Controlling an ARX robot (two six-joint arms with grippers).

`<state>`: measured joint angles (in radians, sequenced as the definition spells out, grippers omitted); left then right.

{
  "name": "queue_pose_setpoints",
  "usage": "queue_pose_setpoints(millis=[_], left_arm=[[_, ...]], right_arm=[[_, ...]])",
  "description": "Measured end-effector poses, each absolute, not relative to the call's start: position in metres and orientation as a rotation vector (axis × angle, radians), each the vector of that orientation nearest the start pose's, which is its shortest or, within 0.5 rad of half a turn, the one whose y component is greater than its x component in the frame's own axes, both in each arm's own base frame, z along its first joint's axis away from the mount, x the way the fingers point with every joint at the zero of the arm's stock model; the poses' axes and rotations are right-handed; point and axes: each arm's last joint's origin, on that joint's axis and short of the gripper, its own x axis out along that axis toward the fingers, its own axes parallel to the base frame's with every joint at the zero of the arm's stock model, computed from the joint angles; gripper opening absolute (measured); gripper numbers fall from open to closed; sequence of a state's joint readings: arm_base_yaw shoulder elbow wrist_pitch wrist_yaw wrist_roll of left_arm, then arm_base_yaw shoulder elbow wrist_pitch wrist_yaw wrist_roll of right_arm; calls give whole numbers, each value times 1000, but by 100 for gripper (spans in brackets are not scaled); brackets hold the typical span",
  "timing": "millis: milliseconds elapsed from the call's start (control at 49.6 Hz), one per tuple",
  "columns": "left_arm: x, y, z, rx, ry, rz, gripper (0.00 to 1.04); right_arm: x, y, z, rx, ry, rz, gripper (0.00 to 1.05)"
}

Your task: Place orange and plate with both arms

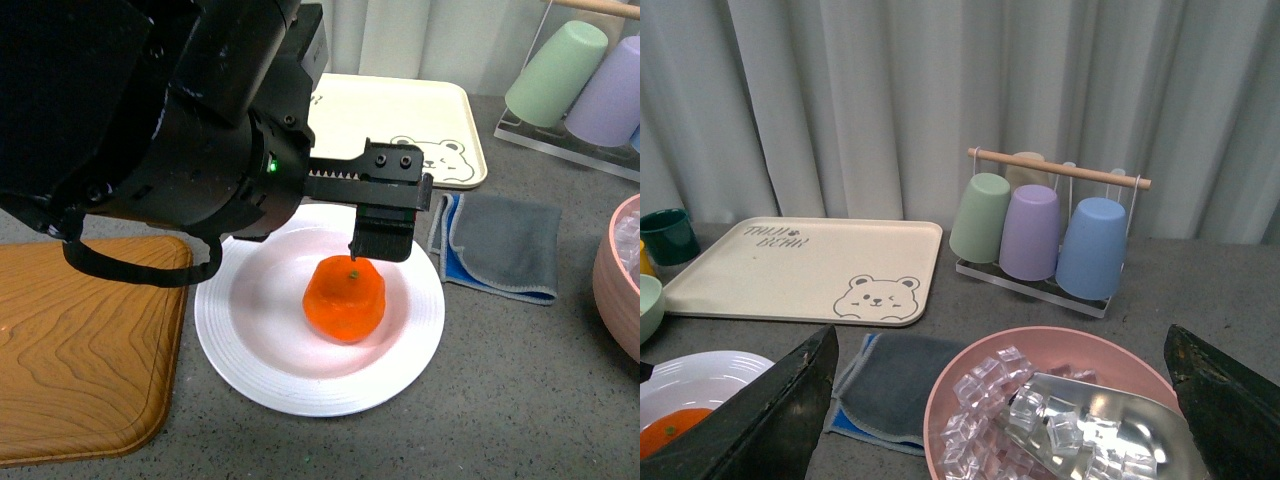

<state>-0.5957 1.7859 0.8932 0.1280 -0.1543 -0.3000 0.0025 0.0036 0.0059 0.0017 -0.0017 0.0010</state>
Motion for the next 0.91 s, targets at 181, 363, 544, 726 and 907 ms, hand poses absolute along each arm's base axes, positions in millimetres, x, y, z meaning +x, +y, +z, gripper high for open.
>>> queue_pose_setpoints(millis=[181,363,544,726,907], left_arm=[[272,-157,114,88,331,-59,74],[244,-106,148,-31,8,-9,48],[215,-70,149,-13,15,-5,19],[192,-47,161,-7,14,-16,4],[170,-27,161,-4,21,-3,4]], right_arm=[[98,0,165,1,-4,6,95],[98,0,165,1,-4,1,95],[98,0,165,1,-3,5,95],[98,0,165,1,-4,4,95],[98,0,165,1,-4,5,95]])
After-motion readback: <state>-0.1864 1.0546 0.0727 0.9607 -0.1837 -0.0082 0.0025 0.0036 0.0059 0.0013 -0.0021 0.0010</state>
